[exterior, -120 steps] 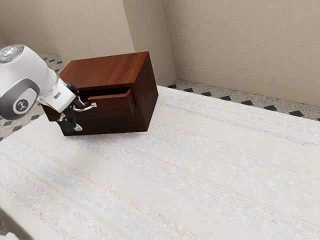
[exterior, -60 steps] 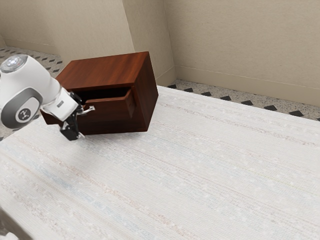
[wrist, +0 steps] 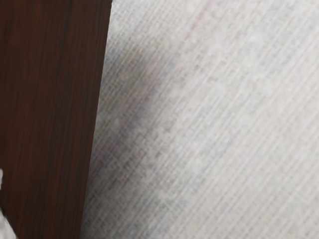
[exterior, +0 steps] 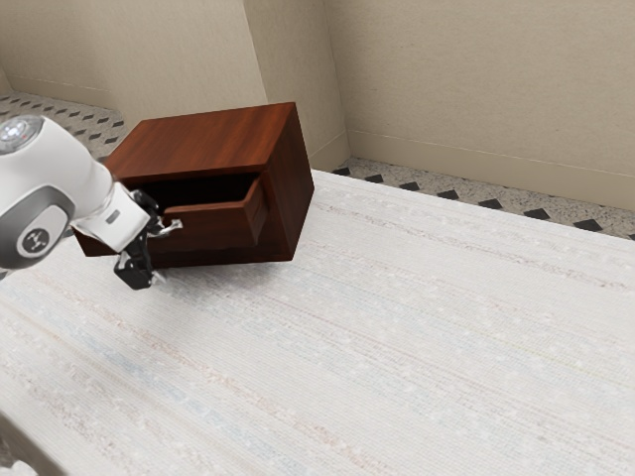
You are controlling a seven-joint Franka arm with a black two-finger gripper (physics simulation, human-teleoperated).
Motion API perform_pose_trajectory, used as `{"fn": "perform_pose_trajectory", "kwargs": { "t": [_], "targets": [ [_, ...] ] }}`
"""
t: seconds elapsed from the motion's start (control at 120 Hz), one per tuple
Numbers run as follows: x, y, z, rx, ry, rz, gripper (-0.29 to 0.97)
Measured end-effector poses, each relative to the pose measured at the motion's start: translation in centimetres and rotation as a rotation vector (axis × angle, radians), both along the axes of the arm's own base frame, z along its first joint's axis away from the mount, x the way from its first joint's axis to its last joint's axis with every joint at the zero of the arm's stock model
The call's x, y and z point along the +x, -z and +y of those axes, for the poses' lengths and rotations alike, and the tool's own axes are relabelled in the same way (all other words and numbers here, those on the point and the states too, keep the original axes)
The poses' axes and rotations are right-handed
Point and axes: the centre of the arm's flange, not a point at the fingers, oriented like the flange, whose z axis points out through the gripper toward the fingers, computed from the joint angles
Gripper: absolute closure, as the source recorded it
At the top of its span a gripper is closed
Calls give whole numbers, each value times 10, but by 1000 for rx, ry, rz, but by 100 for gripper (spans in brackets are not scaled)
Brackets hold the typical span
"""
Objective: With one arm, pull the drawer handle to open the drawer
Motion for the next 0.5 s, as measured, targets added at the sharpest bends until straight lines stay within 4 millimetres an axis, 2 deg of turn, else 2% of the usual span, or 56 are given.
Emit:
{"fn": "perform_pose_trajectory", "kwargs": {
  "t": [0.058,0.125,0.183,0.242,0.283,0.375,0.417,0.5],
  "targets": [
    [-6,-2,-5,-2,-1,-5,11],
    [-15,-7,-8,-6,-13,-15,32],
    [-22,-8,-10,-5,-19,-20,31],
    [-24,-8,-13,-4,-17,-24,25],
    [-26,-8,-14,-6,-19,-26,26],
    [-33,-9,-17,-9,-27,-34,35],
    [-35,-10,-17,-8,-31,-36,34],
    [-42,-14,-20,-4,-35,-47,48]
  ]
}}
